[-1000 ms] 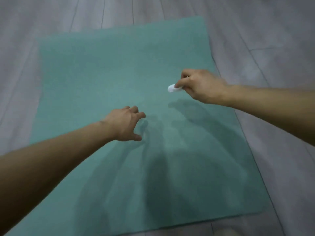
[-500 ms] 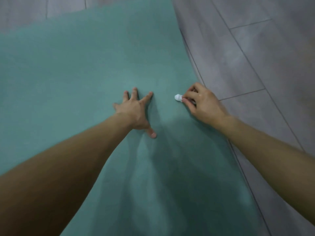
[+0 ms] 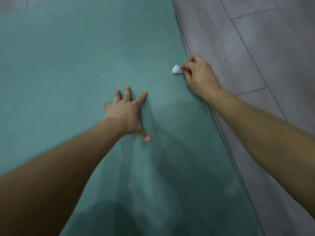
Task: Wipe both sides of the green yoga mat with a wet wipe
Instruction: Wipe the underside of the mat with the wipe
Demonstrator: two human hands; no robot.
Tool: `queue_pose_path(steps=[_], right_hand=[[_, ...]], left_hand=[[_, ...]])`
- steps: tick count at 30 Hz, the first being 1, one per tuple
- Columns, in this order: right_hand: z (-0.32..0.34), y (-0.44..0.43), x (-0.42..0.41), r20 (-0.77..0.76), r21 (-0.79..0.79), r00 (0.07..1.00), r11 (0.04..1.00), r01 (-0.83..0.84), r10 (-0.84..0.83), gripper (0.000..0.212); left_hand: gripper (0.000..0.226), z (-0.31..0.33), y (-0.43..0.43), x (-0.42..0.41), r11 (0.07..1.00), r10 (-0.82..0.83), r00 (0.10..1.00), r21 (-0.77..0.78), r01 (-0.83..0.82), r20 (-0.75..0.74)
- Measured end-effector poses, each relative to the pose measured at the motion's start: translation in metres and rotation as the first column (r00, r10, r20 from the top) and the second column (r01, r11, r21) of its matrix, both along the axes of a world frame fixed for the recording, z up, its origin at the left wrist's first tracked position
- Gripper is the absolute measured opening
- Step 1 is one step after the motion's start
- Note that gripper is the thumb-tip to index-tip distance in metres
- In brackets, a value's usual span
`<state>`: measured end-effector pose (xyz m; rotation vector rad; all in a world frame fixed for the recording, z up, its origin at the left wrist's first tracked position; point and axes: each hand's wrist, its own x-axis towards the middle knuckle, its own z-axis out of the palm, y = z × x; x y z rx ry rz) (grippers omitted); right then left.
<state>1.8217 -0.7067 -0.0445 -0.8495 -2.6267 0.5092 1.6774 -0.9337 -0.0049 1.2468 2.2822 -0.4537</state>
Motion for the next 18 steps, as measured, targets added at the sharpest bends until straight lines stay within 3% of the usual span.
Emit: queue_pose_path(steps=[3,6,9,13,15,18], right_hand=[[0.003,-0.006,-0.001,0.043,-0.021,0.999,1.000,-0.001,0.002,0.020],[0.008,-0.070,0.065,0.015,-0.084,0.996,0.992,-0.089,0.091,0.009],[0.005,-0.124,0.125,0.019,-0.143,0.988,0.978,-0.152,0.156,0.020],[0.002,-0.061,0.051,0.046,-0.042,0.999,0.999,-0.001,0.003,0.016],[0.008,-0.021,0.005,0.116,-0.043,0.990,0.996,0.079,-0.074,0.024],[0.005,-0.024,0.001,0.185,-0.057,0.979,0.993,0.100,-0.088,0.023]], left_hand=[[0.168,-0.001,0.001,-0.001,1.000,-0.010,1.000,0.000,0.010,-0.001],[0.169,-0.002,0.002,-0.002,1.000,-0.015,1.000,-0.003,0.015,-0.006],[0.169,-0.004,-0.001,-0.001,1.000,-0.021,1.000,0.004,0.021,-0.022],[0.169,0.001,0.000,0.000,1.000,0.000,1.000,0.004,0.000,-0.015],[0.168,0.002,-0.002,-0.002,1.000,0.031,0.999,-0.001,-0.031,0.015],[0.141,-0.003,-0.013,0.000,0.993,0.044,0.997,0.103,-0.050,0.060]])
